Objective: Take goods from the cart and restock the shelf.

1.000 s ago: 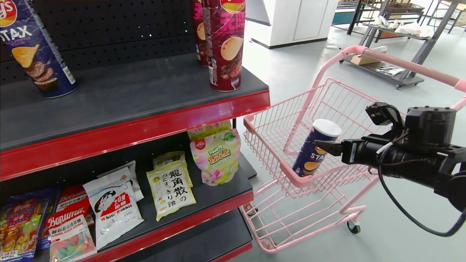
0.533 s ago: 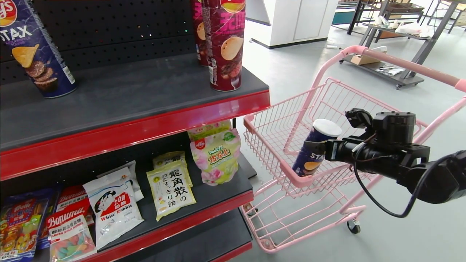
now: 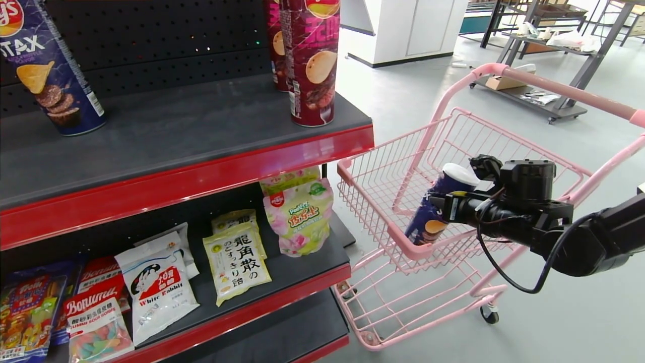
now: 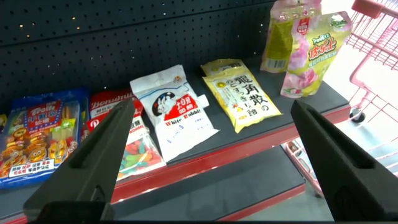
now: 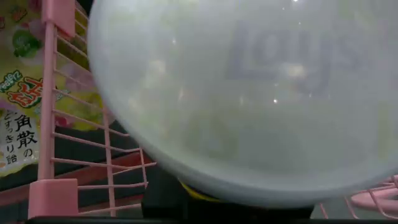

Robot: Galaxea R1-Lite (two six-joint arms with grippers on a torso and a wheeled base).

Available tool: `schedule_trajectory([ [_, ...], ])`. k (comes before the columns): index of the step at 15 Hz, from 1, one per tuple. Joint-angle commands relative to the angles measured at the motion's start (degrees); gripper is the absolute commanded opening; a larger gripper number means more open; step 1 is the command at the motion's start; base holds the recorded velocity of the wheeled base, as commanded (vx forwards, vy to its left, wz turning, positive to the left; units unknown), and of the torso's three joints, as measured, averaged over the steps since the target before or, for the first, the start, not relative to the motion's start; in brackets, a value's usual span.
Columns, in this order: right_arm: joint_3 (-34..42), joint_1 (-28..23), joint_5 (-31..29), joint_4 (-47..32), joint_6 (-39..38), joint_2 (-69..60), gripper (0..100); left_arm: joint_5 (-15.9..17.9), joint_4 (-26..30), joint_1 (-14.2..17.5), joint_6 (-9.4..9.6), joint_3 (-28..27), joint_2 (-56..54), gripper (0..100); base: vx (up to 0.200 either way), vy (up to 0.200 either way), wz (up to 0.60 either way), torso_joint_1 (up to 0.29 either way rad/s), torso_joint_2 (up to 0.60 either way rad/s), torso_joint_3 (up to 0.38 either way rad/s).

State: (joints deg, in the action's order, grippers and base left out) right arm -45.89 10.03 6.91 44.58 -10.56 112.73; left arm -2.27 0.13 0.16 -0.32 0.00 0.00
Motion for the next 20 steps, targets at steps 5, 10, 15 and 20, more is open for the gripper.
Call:
schedule_trajectory([
  [5,-14.93,-1.68,-0.67,-10.57,1.59,-12.79,0,-0.02,0.04,0.02,-0.03,0.00,0.09,100,0.000,0.000,0.00,0.000,0.00,0.000],
  [10,-19.15,9.04,-0.06,-48.80,3.70,-43.38,0,-0.02,0.04,0.02,-0.03,0.00,0.09,100,0.000,0.000,0.00,0.000,0.00,0.000],
  [15,-3.07,20.20,0.47,-53.02,9.41,-55.16,0,-0.02,0.04,0.02,-0.12,0.00,0.09,100,0.000,0.000,0.00,0.000,0.00,0.000],
  [20,-1.05,20.11,3.28,-50.65,10.12,-50.76,0,-0.02,0.04,0.02,-0.03,0.00,0.09,100,0.000,0.000,0.00,0.000,0.00,0.000],
])
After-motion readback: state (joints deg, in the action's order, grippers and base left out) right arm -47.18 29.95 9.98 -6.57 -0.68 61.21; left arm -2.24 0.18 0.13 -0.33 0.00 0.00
